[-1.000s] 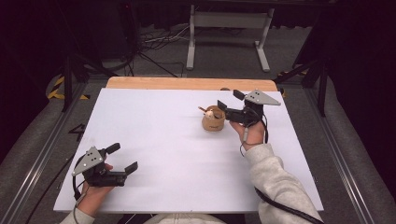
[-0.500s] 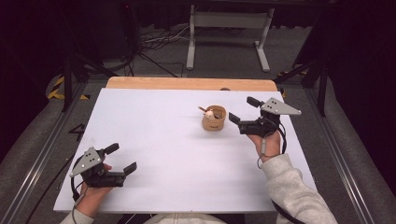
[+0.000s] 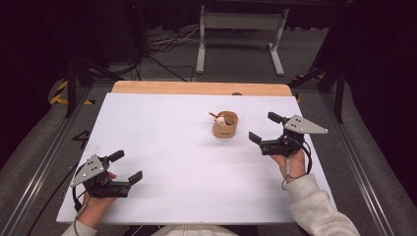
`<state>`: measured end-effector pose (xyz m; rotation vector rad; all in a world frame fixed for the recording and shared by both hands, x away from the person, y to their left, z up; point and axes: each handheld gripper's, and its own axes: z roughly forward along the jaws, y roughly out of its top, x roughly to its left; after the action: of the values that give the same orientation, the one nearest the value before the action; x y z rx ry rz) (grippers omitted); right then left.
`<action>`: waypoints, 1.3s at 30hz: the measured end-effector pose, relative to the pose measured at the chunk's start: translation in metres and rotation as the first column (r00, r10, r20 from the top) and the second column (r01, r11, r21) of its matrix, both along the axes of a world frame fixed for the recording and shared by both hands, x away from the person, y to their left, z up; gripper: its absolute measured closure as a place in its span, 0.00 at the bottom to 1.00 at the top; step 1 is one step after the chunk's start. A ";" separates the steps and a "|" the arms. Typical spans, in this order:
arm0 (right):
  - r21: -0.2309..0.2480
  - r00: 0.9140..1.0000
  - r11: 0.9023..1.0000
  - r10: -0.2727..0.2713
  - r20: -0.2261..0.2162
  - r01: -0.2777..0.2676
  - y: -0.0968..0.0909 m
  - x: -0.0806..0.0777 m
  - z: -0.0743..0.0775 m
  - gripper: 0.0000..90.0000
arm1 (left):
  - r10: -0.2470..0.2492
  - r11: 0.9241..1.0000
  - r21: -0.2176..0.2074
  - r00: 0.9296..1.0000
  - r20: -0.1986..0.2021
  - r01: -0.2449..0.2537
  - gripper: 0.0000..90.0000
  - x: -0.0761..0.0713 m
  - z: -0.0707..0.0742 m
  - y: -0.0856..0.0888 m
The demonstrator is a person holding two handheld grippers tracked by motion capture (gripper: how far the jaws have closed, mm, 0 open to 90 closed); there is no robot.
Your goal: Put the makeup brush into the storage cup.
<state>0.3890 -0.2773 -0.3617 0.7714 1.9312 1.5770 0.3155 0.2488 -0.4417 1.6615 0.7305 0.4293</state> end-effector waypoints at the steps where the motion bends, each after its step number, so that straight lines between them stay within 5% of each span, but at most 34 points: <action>1: 0.000 1.000 1.000 0.004 0.000 -0.004 -0.001 -0.002 -0.001 0.00 | -0.001 1.000 0.001 1.000 0.000 0.001 0.00 0.000 0.000 0.000; 6: 0.000 0.999 1.000 0.026 0.028 -0.026 -0.010 -0.015 -0.007 0.00 | -0.008 1.000 -0.001 1.000 0.003 0.008 0.00 -0.001 0.000 -0.001; 24: 0.000 0.999 0.999 0.041 -0.023 -0.041 -0.016 -0.038 -0.032 0.00 | -0.026 1.000 -0.008 1.000 0.000 0.026 0.00 0.000 0.001 0.000; 39: -0.002 0.998 0.998 0.063 -0.014 -0.063 -0.014 -0.049 -0.053 0.00 | -0.037 0.999 -0.011 0.999 0.000 0.037 0.00 0.000 0.000 -0.001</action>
<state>0.3404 -0.2917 -0.4146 0.7292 1.9852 1.6095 0.3152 0.2483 -0.4413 1.6623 0.7000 0.3987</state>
